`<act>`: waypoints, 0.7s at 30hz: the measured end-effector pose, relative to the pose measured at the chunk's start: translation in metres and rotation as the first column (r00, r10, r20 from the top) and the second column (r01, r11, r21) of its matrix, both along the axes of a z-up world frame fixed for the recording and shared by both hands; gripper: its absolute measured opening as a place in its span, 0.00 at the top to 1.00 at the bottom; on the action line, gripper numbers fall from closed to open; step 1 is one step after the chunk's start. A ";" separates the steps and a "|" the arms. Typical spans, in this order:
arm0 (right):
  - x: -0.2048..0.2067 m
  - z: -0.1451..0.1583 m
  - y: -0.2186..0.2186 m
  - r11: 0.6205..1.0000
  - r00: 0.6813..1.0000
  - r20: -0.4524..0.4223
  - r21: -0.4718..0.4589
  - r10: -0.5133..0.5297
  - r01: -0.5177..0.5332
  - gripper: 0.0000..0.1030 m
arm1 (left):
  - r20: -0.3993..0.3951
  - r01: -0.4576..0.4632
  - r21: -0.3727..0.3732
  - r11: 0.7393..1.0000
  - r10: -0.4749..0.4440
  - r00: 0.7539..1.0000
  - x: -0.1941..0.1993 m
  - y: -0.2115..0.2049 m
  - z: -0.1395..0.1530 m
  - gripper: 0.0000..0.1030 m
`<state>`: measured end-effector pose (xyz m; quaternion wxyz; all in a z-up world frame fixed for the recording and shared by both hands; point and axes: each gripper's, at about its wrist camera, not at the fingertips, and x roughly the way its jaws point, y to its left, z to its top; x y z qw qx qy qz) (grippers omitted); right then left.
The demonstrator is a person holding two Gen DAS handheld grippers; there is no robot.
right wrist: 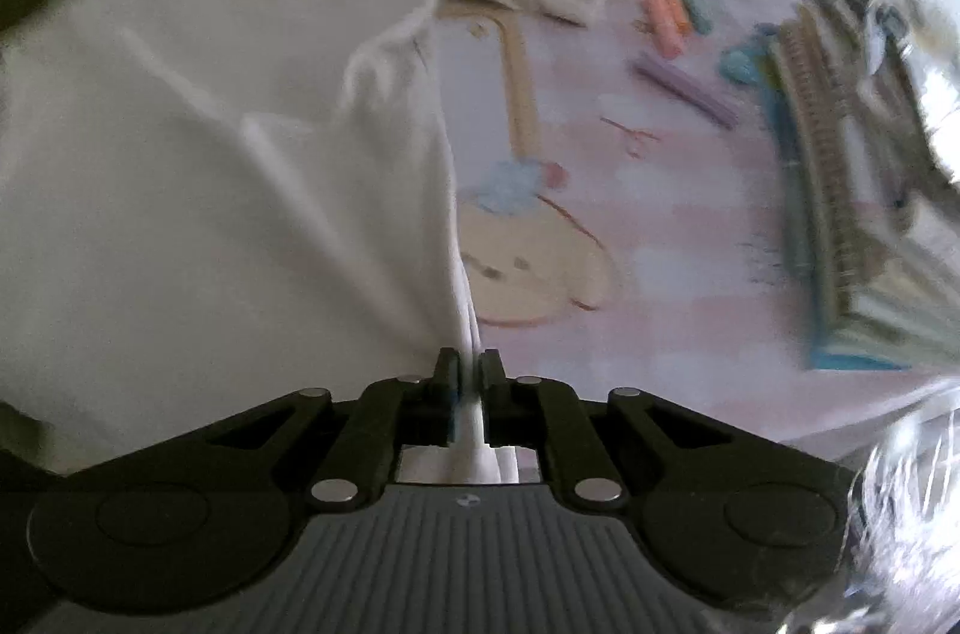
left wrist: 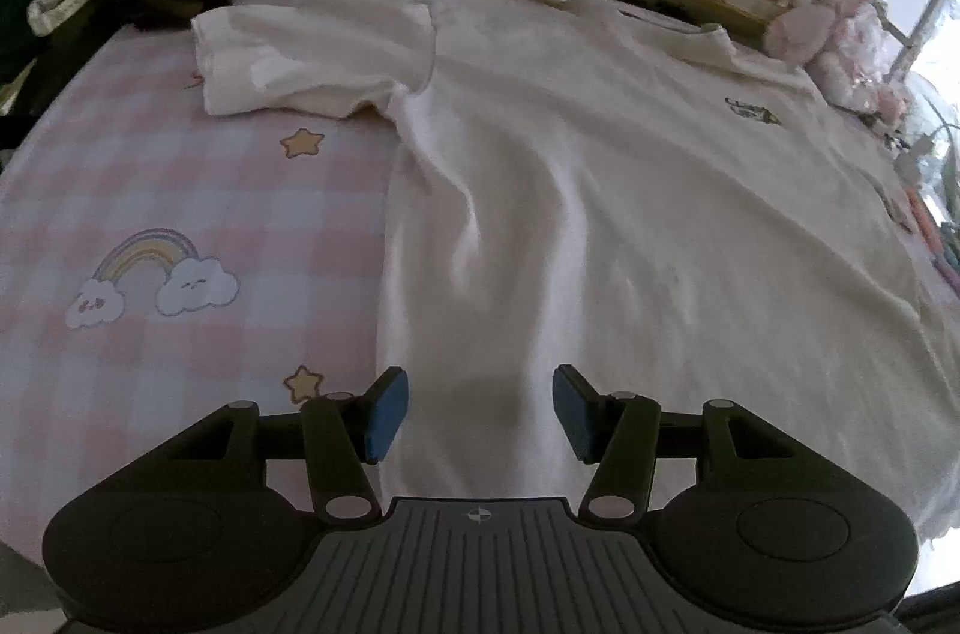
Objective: Fold clothes
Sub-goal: 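Pull the hem with the right gripper to straighten the T-shirt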
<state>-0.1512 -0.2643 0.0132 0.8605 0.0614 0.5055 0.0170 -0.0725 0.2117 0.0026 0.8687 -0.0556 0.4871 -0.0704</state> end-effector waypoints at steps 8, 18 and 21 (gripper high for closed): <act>0.024 0.000 0.009 0.997 0.998 0.059 -0.075 -0.007 0.012 0.67 | 0.008 -0.017 -0.057 0.998 0.018 1.000 0.000 0.001 -0.005 0.48; 0.055 -0.028 0.010 0.998 0.999 0.022 -0.061 -0.033 0.034 0.68 | 0.031 -0.117 -0.084 0.990 0.120 0.992 0.006 0.015 -0.007 0.50; 0.050 -0.032 0.012 0.998 1.000 0.005 -0.057 -0.030 0.030 0.71 | 0.036 -0.136 -0.086 0.987 0.140 0.990 0.012 0.021 -0.009 0.53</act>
